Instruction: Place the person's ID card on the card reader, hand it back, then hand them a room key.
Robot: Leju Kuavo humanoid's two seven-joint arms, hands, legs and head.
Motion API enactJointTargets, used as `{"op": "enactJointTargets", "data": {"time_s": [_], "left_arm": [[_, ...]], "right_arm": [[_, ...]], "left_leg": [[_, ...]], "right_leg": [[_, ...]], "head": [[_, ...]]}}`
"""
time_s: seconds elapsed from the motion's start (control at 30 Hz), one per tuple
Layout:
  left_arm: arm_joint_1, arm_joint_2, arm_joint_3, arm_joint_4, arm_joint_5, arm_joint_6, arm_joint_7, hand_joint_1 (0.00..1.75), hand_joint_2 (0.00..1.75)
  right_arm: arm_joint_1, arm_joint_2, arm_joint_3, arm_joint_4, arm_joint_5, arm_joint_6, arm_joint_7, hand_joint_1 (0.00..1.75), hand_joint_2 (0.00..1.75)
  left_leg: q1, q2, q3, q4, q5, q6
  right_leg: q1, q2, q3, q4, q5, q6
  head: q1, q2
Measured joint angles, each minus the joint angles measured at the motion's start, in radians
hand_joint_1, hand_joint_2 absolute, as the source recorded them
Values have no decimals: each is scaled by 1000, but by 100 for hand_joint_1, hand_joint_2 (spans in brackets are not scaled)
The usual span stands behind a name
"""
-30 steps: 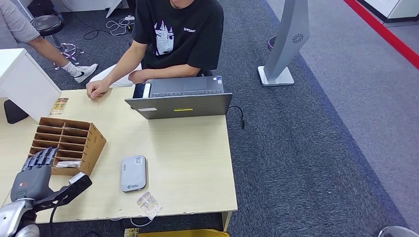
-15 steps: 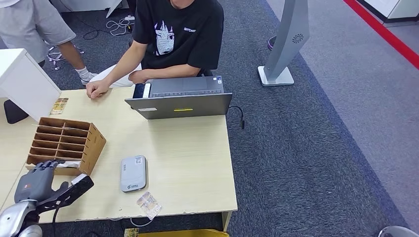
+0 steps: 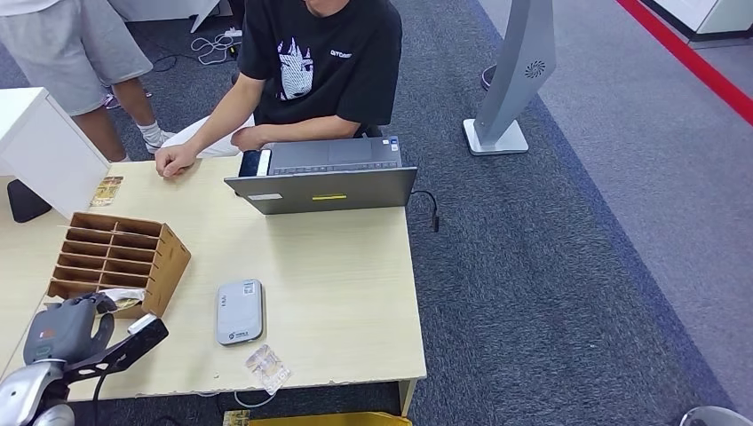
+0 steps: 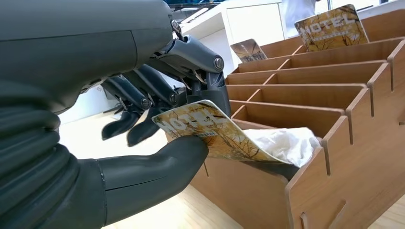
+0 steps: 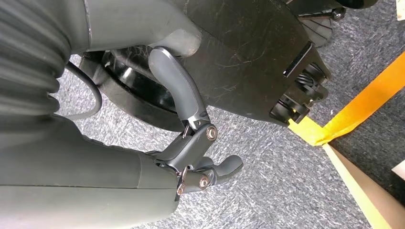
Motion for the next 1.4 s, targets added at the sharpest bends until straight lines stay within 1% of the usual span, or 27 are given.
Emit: {"op": "enactJointTargets", "data": {"time_s": [0.23, 0.37, 0.53, 0.73, 0.93, 1.07, 1.17, 1.3, 1.4], "left_arm": [[19, 0, 4, -11, -9, 32, 18, 175, 175], [44, 0, 34, -52, 4, 71, 29, 175, 175], [80, -2, 96, -177, 12, 145, 29, 175, 175], [90, -2, 160, -334, -10, 220, 1, 175, 175], [97, -2, 190, -411, -15, 229, -6, 175, 175], [104, 0, 208, -441, -25, 274, -24, 175, 175], [109, 9, 240, -468, -26, 289, -26, 175, 175], [109, 20, 286, -477, -17, 277, -24, 175, 175], [93, 23, 306, -467, 15, 245, -17, 175, 175]], "right_arm": [[7, 0, 0, -6, -1, -12, 11, 0, 175], [16, -2, 0, -20, -4, -23, 24, 0, 175], [34, -11, 0, -49, -4, -33, 47, 0, 175], [43, -20, 0, -65, -5, -36, 48, 0, 175], [49, -26, 0, -78, -5, -36, 50, 0, 175], [52, -28, 0, -80, -6, -36, 51, 0, 175], [55, -30, 0, -83, -14, -37, 51, 0, 175], [57, -33, 0, -89, -18, -37, 51, 0, 175], [56, -35, 1, -92, -14, -36, 52, 0, 175]], "left_leg": [[0, 0, 0, 0, 0, 0], [0, 0, 0, 0, 0, 0], [0, 0, -1, 0, 0, -1], [0, -1, -1, 0, 0, 0], [0, -1, -1, 0, 1, -1], [0, -1, -1, 0, 1, -1], [0, -1, -1, 0, 1, -1], [0, -1, -1, 0, 1, 0], [0, -1, -1, 0, 2, 0]], "right_leg": [[0, 0, 0, 0, 0, 0], [0, 0, 0, 0, 0, 0], [0, 0, -1, 0, 0, 0], [0, -1, -1, 0, 0, 0], [0, -1, -1, 0, 0, 0], [0, 0, -1, 0, 0, 0], [0, 0, -1, 0, 0, 0], [0, 0, -1, 0, 0, 0], [0, -1, -1, 0, 1, 0]], "head": [[0, 0], [0, 0], [0, 0], [0, 0], [0, 0], [0, 0], [0, 0], [0, 0], [0, 0]]}}
